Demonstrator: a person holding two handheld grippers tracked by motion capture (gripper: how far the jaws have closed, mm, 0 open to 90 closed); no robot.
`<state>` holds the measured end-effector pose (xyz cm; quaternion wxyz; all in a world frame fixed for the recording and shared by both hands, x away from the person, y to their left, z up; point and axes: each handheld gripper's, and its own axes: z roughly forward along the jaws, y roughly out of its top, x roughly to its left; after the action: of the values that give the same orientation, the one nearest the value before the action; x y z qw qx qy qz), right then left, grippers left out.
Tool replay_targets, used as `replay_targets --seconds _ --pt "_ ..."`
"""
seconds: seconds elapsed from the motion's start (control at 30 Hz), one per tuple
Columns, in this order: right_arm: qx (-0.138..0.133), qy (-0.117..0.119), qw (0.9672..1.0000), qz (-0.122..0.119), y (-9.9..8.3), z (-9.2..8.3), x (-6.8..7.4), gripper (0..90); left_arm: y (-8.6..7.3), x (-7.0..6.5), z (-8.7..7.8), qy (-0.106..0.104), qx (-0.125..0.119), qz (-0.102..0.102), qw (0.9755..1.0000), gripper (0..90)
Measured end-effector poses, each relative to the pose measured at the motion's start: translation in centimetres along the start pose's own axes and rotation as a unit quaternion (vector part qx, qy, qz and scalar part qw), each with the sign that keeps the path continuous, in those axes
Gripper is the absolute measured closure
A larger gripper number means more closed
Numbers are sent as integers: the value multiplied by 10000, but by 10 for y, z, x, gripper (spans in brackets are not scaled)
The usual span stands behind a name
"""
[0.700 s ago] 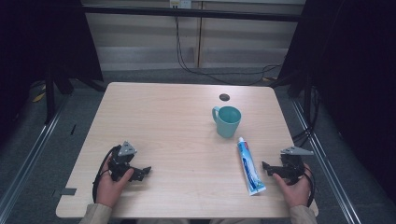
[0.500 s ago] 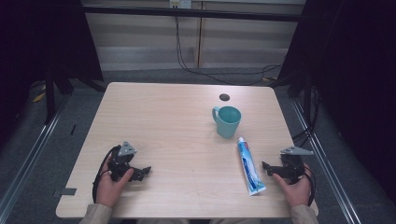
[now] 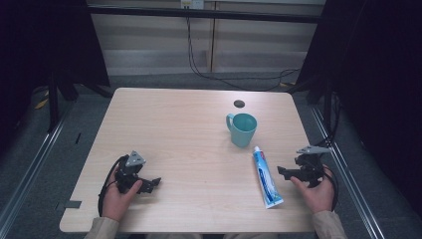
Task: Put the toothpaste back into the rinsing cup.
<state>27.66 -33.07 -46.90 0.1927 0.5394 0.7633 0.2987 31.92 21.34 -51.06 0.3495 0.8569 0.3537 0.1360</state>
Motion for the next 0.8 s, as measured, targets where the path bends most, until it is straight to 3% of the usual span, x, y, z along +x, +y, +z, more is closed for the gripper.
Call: replay_targets --seconds 0.17,0.3,0.67,0.8 --pt "71 152 9994 -288 23 -5 12 200 0 0 0 1 -4 -6 10000 0" --pt "247 369 9986 -289 34 -2 22 200 0 0 0 1 -5 -7 10000 0" --pt "632 539 9950 -547 42 8 42 226 0 0 0 1 -3 -7 10000 0" --pt "815 612 9933 -539 45 12 49 239 0 0 0 -2 12 13 10000 0"
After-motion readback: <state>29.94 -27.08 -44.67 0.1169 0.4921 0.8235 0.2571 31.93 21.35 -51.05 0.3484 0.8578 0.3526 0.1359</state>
